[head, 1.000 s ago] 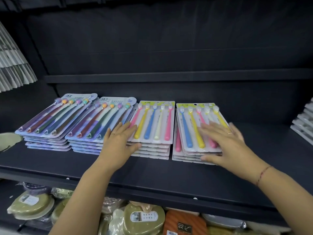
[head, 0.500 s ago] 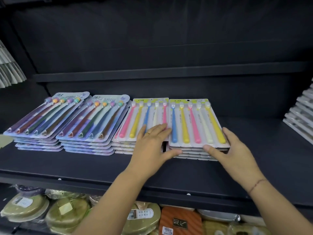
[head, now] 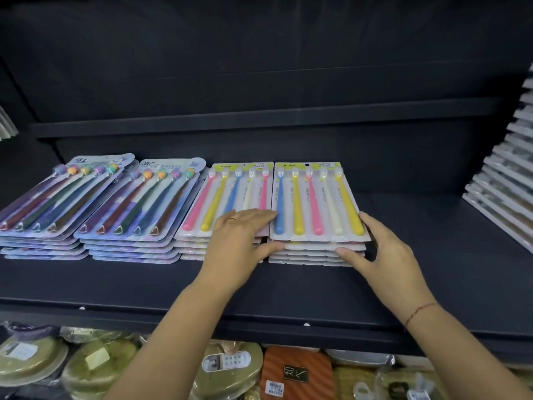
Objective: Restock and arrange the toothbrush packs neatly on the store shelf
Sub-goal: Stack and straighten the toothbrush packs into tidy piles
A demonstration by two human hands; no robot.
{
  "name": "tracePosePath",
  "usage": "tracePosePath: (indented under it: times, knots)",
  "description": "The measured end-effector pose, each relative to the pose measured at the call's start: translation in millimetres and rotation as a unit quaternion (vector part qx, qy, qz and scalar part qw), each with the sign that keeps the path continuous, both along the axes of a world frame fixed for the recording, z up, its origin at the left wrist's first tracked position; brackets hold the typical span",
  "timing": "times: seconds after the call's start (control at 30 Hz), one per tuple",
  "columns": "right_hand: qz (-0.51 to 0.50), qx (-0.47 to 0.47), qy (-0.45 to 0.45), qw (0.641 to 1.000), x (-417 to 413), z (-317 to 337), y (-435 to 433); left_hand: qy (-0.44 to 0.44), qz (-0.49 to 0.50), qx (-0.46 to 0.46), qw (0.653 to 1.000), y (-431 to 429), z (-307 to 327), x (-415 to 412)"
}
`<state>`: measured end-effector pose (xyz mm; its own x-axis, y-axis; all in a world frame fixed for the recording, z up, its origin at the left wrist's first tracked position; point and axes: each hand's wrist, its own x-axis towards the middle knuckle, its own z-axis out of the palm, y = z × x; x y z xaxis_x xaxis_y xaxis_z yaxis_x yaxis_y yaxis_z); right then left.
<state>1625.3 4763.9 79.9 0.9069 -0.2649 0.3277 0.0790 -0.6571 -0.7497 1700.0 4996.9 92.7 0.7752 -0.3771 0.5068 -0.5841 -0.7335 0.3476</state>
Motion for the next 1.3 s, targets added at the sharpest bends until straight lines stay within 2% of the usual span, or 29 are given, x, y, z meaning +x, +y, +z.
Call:
tracePosePath:
  times: [0.1, 0.23, 0.67, 0.8, 0.9, 1.03, 1.13, 1.3]
  knots:
    - [0.009, -0.015, -0.011, 1.0, 2.9, -2.0, -3.0, 0.014, 0.011, 0.017, 1.0, 10.4, 1.2, 3.6]
    - [0.014, -0.024, -0.009, 1.0, 6.4, -3.6, -5.0, 0.029, -0.005, -0.014, 0.999, 13.4, 1.0, 2.7]
    - [0.067, -0.032, 0.002, 0.997, 14.3, -6.0, -14.5, -0.018, 0.011, -0.037, 0.999, 11.5, -11.0, 10.9]
    - [0.052, -0.018, -0.008, 0.998, 14.4, -9.8, -19.8, -0.031, 0.014, -0.037, 0.999, 7.6, -13.0, 7.6]
    - [0.077, 0.001, 0.039, 0.996, 10.9, -9.4, -19.2, -0.062, 0.025, -0.003, 0.998, 5.3, -13.6, 5.0]
    - [0.083, -0.042, 0.094, 0.991, 10.7, -10.1, -19.7, -0.096, 0.049, 0.09, 0.99, 0.2, -19.0, 3.5]
    - [0.073, -0.051, 0.08, 0.993, 18.8, -8.6, -19.8, -0.104, 0.066, 0.117, 0.985, -5.3, -23.6, 4.6]
    - [0.094, -0.048, 0.068, 0.992, 25.3, -8.7, -19.7, -0.128, 0.076, 0.111, 0.983, -6.6, -28.4, 8.7]
